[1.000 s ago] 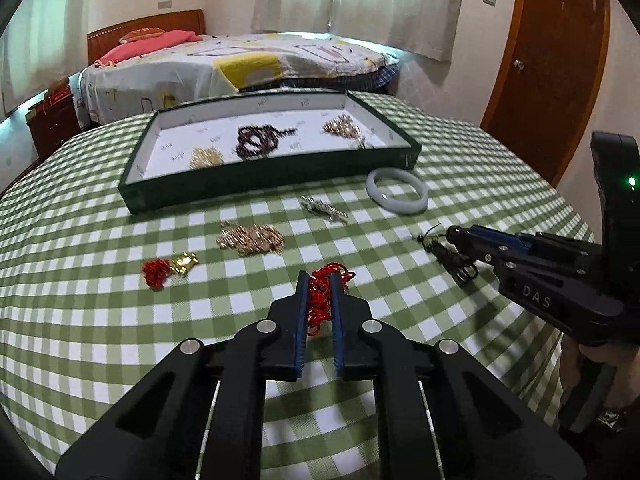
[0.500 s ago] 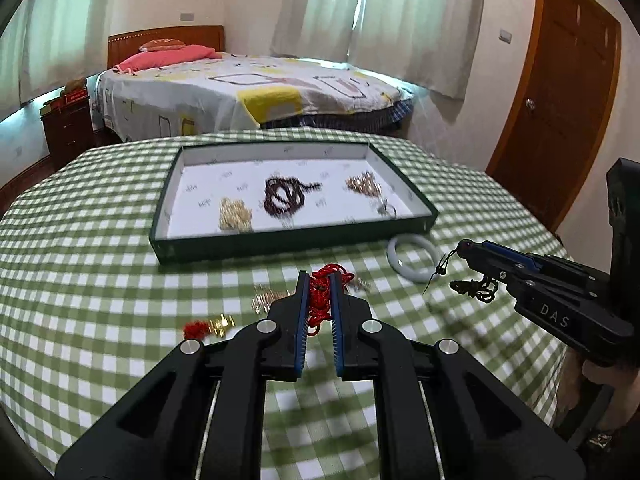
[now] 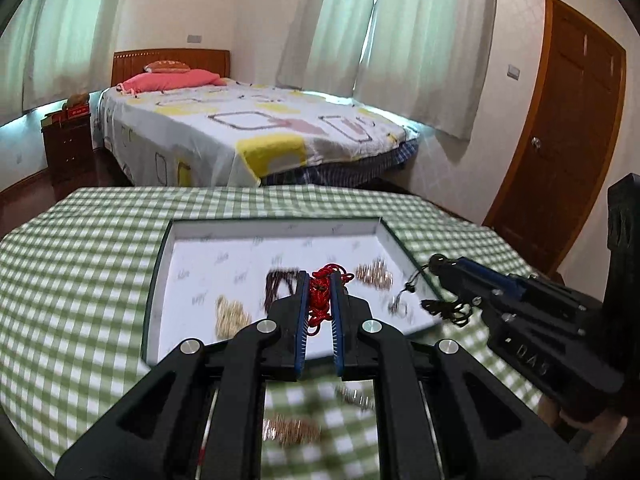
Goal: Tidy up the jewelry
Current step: 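Carry the black pendant and red tassel charm over the tray with both grippers, then lower both charms into the tray and open both grippers, then withdraw both grippers from the tray toward the remaining jewelry, then grasp the red flower charm with the left gripper while the right grasps the silver rhinestone brooch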
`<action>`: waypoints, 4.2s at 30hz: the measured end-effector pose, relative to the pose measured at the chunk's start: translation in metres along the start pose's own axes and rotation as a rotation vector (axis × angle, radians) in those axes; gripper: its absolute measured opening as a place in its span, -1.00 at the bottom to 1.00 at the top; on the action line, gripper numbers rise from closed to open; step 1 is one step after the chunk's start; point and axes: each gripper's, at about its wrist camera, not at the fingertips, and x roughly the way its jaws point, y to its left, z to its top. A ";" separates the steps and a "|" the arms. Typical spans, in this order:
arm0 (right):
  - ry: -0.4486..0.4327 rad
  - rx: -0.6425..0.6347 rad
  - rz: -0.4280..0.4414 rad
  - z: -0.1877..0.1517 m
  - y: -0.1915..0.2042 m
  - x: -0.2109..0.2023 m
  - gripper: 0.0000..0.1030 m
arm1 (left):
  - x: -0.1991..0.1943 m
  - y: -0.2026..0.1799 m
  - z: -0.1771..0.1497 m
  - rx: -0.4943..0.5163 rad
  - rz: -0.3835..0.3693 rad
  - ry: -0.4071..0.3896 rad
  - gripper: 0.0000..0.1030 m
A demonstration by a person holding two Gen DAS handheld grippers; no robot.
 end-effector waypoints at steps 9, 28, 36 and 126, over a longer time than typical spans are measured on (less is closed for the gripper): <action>0.079 -0.005 0.001 -0.003 -0.005 0.057 -0.70 | 0.061 0.002 -0.011 -0.002 0.019 0.080 -0.80; 0.267 -0.013 0.000 -0.038 -0.016 0.114 -0.70 | 0.115 0.017 -0.045 -0.023 0.047 0.245 -0.80; 0.272 -0.003 0.005 -0.039 -0.019 0.113 -0.63 | 0.115 0.017 -0.047 -0.024 0.049 0.258 -0.78; 0.238 0.042 -0.019 -0.109 -0.002 -0.002 -0.19 | -0.006 0.071 -0.120 -0.054 0.109 0.280 -0.52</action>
